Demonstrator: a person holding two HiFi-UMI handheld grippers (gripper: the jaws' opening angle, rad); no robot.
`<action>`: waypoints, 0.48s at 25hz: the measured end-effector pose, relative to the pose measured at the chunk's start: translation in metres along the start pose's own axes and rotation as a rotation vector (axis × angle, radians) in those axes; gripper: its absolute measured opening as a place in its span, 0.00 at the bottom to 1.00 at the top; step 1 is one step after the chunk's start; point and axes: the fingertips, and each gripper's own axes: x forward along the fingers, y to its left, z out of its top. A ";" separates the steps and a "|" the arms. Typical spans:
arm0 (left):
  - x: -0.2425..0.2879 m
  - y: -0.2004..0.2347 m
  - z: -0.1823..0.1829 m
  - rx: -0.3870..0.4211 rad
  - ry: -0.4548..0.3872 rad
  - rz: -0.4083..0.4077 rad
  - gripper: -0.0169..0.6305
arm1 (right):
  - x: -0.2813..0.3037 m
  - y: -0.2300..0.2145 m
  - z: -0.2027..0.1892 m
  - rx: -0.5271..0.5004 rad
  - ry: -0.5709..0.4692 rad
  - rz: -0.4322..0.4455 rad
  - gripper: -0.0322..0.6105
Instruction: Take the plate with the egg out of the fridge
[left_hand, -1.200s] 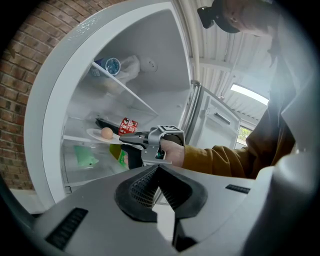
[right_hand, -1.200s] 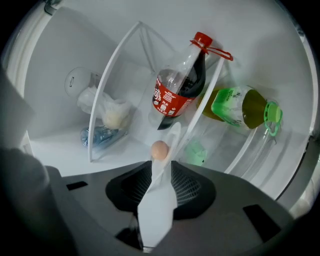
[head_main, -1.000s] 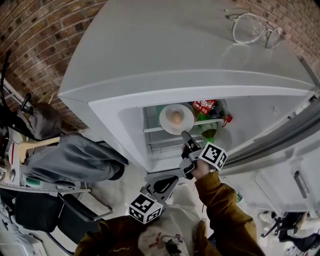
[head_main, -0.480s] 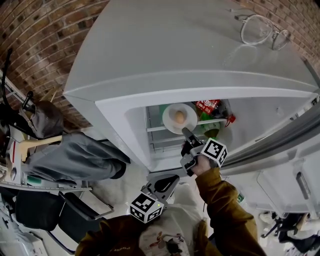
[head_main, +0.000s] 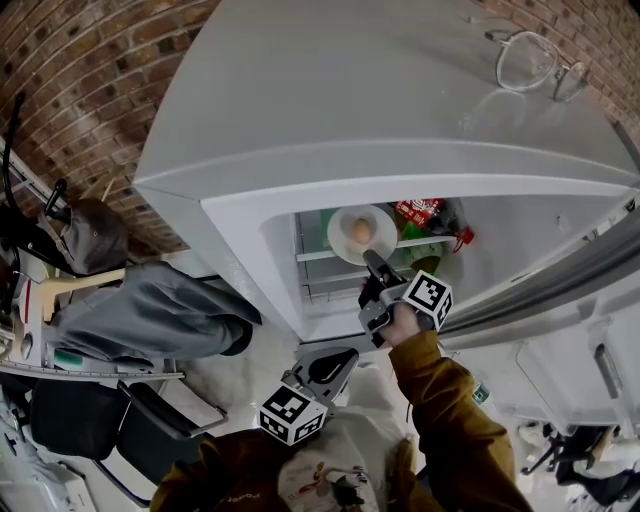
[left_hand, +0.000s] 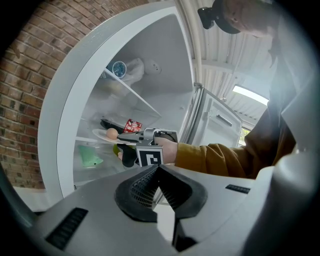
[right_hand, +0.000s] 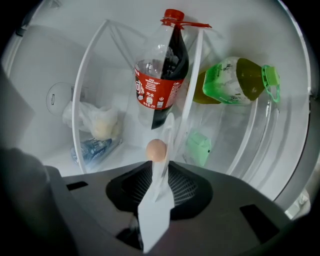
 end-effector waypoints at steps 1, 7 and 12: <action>0.000 0.000 0.000 -0.001 0.000 0.001 0.04 | 0.000 0.000 0.000 0.004 -0.001 -0.001 0.21; -0.002 0.000 0.000 -0.002 -0.003 0.002 0.04 | 0.002 -0.004 0.000 0.029 -0.009 -0.021 0.16; -0.002 -0.001 0.000 -0.002 -0.006 0.005 0.04 | 0.002 -0.005 0.002 0.062 -0.018 -0.019 0.11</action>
